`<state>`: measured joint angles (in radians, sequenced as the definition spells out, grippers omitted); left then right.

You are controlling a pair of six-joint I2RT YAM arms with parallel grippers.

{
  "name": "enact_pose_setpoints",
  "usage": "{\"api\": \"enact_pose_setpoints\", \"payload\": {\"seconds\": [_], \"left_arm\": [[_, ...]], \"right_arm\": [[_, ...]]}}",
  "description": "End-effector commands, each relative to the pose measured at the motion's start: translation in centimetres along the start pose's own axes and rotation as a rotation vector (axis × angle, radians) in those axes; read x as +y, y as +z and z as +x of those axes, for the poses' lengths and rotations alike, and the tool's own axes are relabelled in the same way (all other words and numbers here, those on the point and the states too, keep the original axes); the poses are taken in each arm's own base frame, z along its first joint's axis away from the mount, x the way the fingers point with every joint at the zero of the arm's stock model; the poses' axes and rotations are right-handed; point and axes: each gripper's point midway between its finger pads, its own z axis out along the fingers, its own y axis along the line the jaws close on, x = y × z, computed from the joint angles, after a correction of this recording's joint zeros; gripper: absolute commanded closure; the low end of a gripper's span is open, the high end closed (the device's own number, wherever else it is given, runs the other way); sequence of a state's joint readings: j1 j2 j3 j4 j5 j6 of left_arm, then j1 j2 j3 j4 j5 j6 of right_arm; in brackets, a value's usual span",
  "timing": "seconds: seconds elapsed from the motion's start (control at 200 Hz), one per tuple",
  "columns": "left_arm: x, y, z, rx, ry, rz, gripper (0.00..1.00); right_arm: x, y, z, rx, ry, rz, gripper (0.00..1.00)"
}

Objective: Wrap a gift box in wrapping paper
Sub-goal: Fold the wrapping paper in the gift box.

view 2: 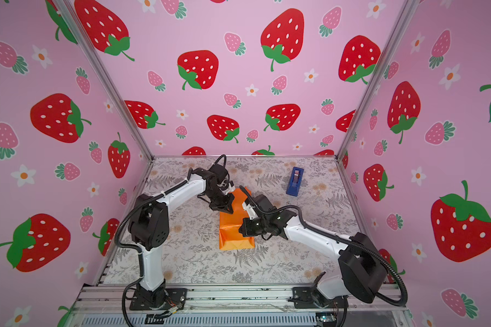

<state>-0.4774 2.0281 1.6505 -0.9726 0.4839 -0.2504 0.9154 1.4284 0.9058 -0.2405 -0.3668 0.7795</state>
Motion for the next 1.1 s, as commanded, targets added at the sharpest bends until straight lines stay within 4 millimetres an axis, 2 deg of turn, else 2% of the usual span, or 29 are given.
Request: {"api": "enact_pose_setpoints", "payload": {"seconds": [0.0, 0.085, 0.31, 0.53, 0.71, 0.835, 0.946, 1.096], "left_arm": [[1.1, -0.1, 1.1, 0.038, 0.013, -0.054, 1.0], [1.4, 0.3, 1.2, 0.051, 0.013, -0.062, 1.0], [2.0, 1.1, 1.9, 0.079, 0.011, -0.064, 1.0], [2.0, 1.4, 1.9, 0.086, 0.01, -0.052, 1.0], [2.0, 1.6, 2.2, 0.089, 0.012, -0.052, 1.0], [1.9, 1.5, 2.2, 0.081, 0.013, -0.049, 1.0], [1.8, 1.5, 2.1, 0.078, 0.013, -0.043, 1.0], [1.7, 1.4, 1.9, 0.074, 0.018, -0.041, 1.0]], "right_arm": [[1.0, 1.9, -1.7, -0.094, 0.028, -0.007, 0.98], [0.5, 3.2, -2.1, -0.114, 0.015, 0.034, 0.98], [-2.4, 6.6, -2.8, -0.15, 0.013, 0.134, 1.0], [-5.2, 8.4, -3.7, -0.256, 0.014, 0.222, 1.0], [-7.0, 9.3, -2.3, -0.281, 0.017, 0.289, 1.0], [-6.7, 8.2, -2.3, -0.293, 0.006, 0.28, 1.0], [-3.8, 6.8, -2.8, -0.264, -0.067, 0.209, 1.0], [-2.5, 2.8, -2.4, -0.282, -0.031, 0.191, 1.0]]}}
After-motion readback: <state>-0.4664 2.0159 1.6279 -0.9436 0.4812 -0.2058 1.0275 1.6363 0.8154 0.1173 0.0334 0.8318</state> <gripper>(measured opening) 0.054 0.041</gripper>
